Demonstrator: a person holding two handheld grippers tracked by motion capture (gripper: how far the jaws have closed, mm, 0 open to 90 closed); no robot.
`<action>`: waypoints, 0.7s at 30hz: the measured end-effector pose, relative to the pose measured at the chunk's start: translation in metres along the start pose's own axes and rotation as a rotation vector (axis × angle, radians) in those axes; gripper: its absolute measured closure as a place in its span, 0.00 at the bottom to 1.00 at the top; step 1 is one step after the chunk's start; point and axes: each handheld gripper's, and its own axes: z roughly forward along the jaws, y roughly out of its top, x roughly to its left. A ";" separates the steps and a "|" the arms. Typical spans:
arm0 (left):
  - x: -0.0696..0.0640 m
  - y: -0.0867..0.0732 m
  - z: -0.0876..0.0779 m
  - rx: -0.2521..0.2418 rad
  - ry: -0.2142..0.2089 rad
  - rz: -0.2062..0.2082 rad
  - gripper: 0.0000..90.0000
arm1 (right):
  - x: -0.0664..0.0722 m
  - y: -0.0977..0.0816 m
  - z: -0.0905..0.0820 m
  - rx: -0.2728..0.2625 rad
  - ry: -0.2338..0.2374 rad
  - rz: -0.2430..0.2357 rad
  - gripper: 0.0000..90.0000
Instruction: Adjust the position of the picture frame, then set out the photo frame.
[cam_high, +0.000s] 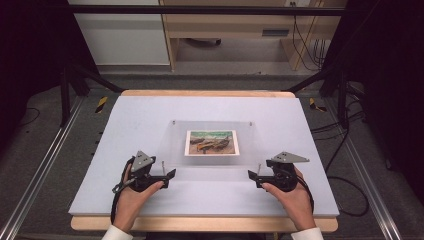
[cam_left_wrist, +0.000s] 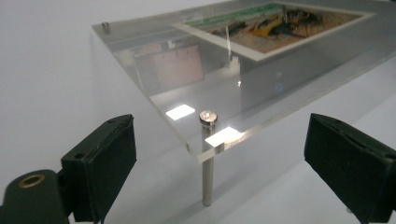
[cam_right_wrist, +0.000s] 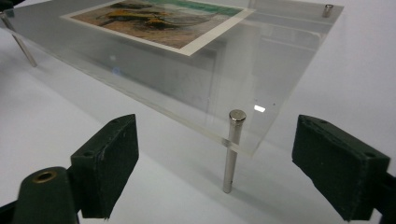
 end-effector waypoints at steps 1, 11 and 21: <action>0.002 0.003 -0.004 -0.018 -0.012 -0.017 0.08 | -0.001 0.000 -0.002 -0.007 -0.003 -0.026 0.15; 0.006 0.023 -0.015 -0.057 -0.011 -0.034 0.09 | -0.004 0.014 -0.017 -0.084 -0.045 -0.022 0.13; 0.021 0.040 0.004 0.008 -0.040 -0.086 0.14 | -0.008 0.047 0.011 -0.056 -0.042 -0.018 0.23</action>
